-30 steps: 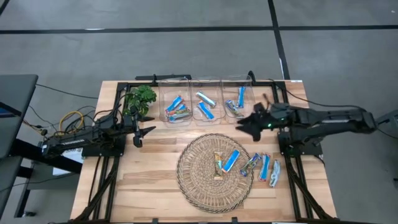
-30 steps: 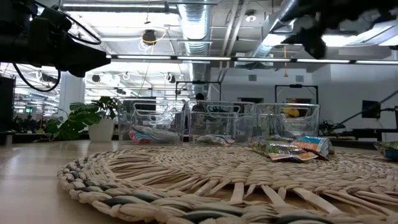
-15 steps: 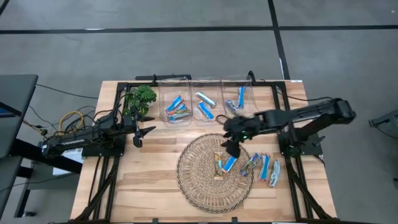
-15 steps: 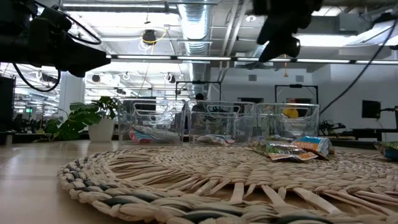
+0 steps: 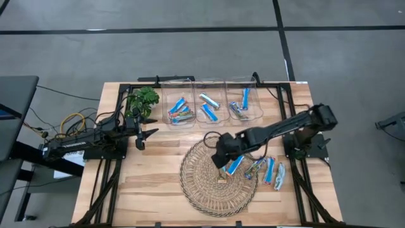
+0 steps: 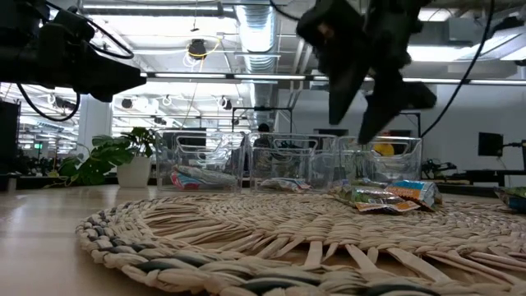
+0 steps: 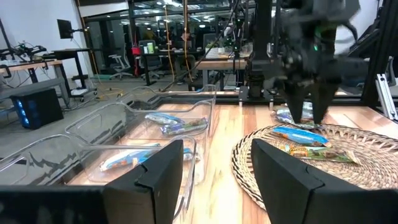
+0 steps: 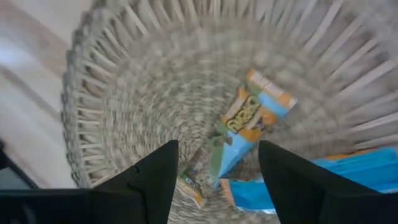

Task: Pick and place Granola Bars by type
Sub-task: Put the yellow granola bar into the middle transparent bin

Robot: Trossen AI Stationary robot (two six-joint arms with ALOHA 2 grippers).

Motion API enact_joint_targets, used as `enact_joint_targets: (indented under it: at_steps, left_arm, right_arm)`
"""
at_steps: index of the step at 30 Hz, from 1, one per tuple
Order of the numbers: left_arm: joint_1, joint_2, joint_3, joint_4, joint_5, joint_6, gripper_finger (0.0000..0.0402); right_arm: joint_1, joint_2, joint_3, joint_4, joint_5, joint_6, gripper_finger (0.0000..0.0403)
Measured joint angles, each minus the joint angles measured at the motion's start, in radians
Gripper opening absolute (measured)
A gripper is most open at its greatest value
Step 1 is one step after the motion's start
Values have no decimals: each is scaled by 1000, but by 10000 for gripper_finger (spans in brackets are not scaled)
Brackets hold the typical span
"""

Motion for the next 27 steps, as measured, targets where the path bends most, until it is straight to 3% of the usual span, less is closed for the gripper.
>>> enact_joint_targets:
  at_steps: [5, 11, 27]
  left_arm:
    - [0, 0, 0, 0, 0, 0, 183]
    - [0, 0, 0, 0, 0, 0, 183]
    - [0, 0, 0, 0, 0, 0, 183]
  right_arm:
    - [7, 82, 19, 55, -15, 54, 214]
    - [2, 158, 83, -68, -66, 40, 214]
    - [0, 201, 95, -60, -43, 4, 214]
